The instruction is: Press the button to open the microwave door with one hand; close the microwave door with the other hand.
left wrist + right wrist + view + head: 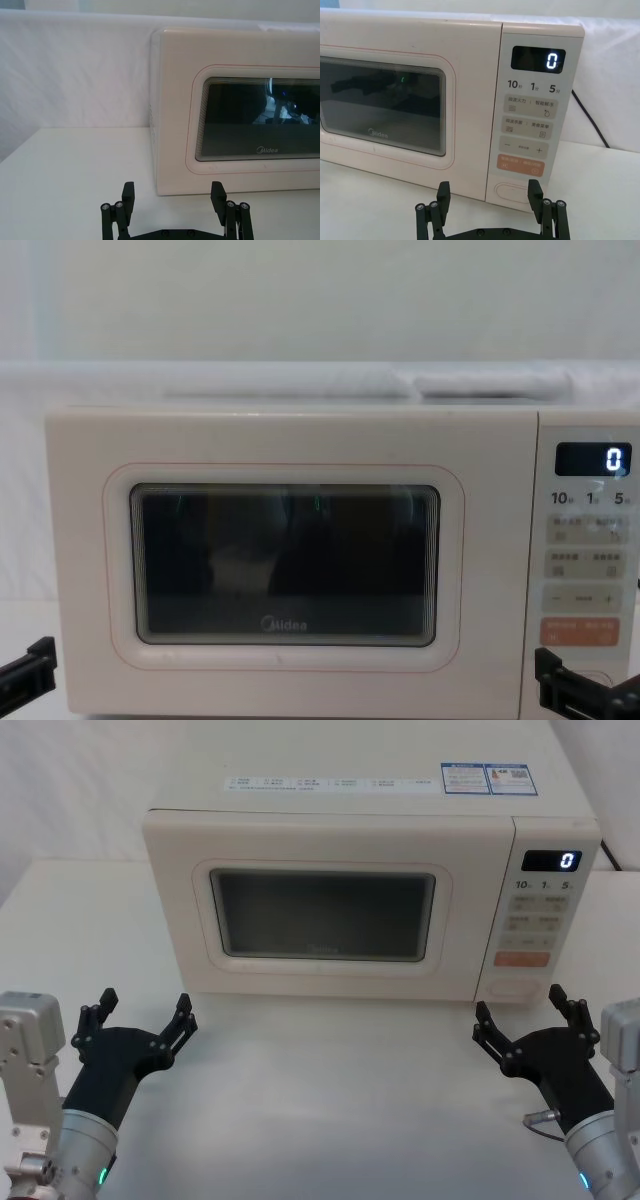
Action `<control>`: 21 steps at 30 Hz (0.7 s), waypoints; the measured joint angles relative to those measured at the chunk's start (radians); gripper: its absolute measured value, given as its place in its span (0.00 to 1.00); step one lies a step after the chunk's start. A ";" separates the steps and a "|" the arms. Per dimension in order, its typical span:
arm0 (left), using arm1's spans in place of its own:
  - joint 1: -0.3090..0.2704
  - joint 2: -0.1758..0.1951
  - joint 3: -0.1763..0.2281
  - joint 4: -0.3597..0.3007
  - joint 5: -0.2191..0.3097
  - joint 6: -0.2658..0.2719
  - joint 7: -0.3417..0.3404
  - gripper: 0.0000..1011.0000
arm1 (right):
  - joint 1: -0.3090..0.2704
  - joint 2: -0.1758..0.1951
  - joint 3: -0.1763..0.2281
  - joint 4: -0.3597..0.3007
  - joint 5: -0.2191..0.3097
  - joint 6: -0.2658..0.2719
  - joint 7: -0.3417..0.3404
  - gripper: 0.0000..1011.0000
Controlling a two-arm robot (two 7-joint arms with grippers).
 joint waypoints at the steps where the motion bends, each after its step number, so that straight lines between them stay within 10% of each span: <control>1: 0.000 0.000 0.000 0.000 0.000 0.000 0.000 0.99 | 0.000 0.000 0.000 0.000 0.000 0.000 0.000 0.99; 21: 0.000 0.000 0.000 0.000 0.000 0.000 0.000 0.99 | 0.000 0.000 0.000 0.000 0.000 0.000 0.000 0.99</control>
